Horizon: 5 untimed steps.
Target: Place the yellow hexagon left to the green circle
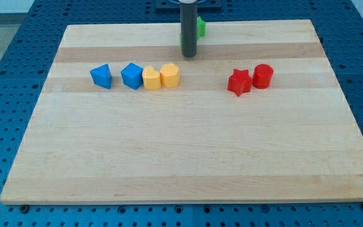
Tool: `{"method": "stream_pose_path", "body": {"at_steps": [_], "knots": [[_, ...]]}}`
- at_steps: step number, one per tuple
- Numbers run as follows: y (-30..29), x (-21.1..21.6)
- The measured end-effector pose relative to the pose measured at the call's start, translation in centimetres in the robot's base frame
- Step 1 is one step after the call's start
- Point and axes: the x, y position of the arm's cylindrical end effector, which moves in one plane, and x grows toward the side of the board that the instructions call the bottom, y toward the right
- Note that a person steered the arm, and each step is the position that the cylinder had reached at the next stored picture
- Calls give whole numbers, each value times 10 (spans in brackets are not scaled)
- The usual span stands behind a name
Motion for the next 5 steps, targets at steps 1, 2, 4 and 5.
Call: {"method": "stream_pose_path", "body": {"at_steps": [1,2,4,5], "knots": [[-5,-6],[-7,-13],[-7,-9],[31,46]]}}
